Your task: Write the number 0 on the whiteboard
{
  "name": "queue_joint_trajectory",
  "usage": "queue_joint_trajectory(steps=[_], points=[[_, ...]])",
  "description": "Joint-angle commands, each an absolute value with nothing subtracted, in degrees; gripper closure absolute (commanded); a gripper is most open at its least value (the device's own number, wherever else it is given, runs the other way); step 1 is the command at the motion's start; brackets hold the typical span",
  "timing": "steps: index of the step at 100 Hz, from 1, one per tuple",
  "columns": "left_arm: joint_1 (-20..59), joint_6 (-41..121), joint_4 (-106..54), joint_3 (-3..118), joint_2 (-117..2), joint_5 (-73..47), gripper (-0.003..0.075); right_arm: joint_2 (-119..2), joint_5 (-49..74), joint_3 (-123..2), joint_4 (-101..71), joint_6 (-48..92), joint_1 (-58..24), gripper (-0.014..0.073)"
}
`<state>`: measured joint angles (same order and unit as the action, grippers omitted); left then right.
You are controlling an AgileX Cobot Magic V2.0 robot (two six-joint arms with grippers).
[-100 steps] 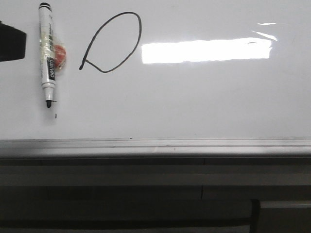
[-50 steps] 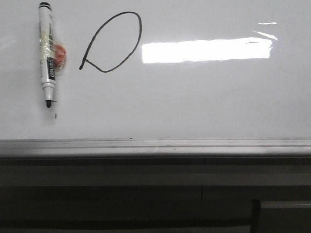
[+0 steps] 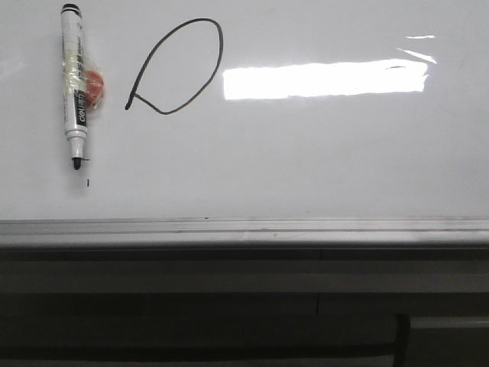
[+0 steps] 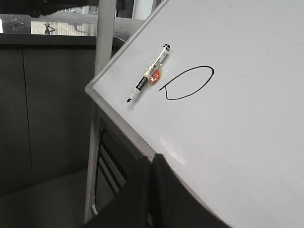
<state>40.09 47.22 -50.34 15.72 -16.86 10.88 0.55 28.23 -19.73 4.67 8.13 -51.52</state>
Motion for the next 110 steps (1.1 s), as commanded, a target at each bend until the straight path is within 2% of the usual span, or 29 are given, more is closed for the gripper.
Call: queue_joint_trajectory(steps=[1,25,30,37,45,49,66,83,91,110], points=[[35.43,47.29,-45.91,17.46,-11.53,9.27,0.074,-0.21,23.18,-20.99,5.41,8.28,-51.31,0.0651],[28.31,46.55,-42.88,17.04,-5.17,7.44,0.074,-0.21,23.18,-20.99,5.41,8.28,-51.31,0.0651],[27.81,42.66,-38.1,16.72,-5.17,7.44,0.074,-0.21,23.18,-20.99,5.41,8.28,-51.31,0.0651],[26.51,26.53,-22.9,15.67,-5.17,7.44,0.074,-0.21,23.18,-20.99,5.41,8.28,-51.31,0.0651],[23.61,0.35,2.32,14.28,-5.17,7.44,0.074,-0.21,23.18,-20.99,5.41,8.28,-51.31,0.0651],[21.5,-7.04,7.06,13.68,-5.09,7.44,0.074,-0.21,23.18,-20.99,5.41,8.28,-51.31,0.0651],[12.44,4.52,-6.72,8.63,-2.48,4.82,0.074,-0.21,23.18,-20.99,5.41,8.28,-51.31,0.0651],[4.88,6.42,-6.25,1.47,1.87,2.5,0.074,-0.21,23.18,-20.99,5.41,8.28,-51.31,0.0651],[3.56,5.62,-5.73,-2.2,1.89,3.59,0.074,-0.21,23.18,-20.99,5.41,8.28,-51.31,0.0651],[4.08,3.34,-0.89,-2.11,1.89,-9.42,0.074,-0.21,23.18,-20.99,5.41,8.28,-51.31,0.0651]])
